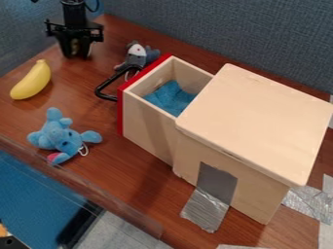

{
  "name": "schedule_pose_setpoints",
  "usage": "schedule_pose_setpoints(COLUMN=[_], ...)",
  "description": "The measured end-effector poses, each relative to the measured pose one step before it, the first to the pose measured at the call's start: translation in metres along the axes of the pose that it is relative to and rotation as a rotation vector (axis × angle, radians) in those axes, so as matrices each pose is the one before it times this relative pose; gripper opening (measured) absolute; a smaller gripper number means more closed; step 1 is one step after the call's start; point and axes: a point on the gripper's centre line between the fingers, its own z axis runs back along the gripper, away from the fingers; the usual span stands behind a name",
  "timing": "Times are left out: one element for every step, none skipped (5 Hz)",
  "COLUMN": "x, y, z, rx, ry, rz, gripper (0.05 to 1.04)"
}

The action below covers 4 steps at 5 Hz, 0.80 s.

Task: Put the thing in the drawer

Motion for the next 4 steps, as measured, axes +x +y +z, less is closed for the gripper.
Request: schedule_pose_setpoints(x=[-0.00183,-0.00022,-0.00217,-0.01191], y=[0.00063,0.00113,0.00052,-0.01314], z=[-0.00100,0.00106,0.00144,0.02055], rx=[0.0039,0.0068,0.0025,-0.0410], ry=[-0.0002,-0.0019,-0.0017,-0.0175], rz=[0.0037,-0.0034,-0.0018,-0.0200], gripper=[0.209,0.110,0.084,0.084])
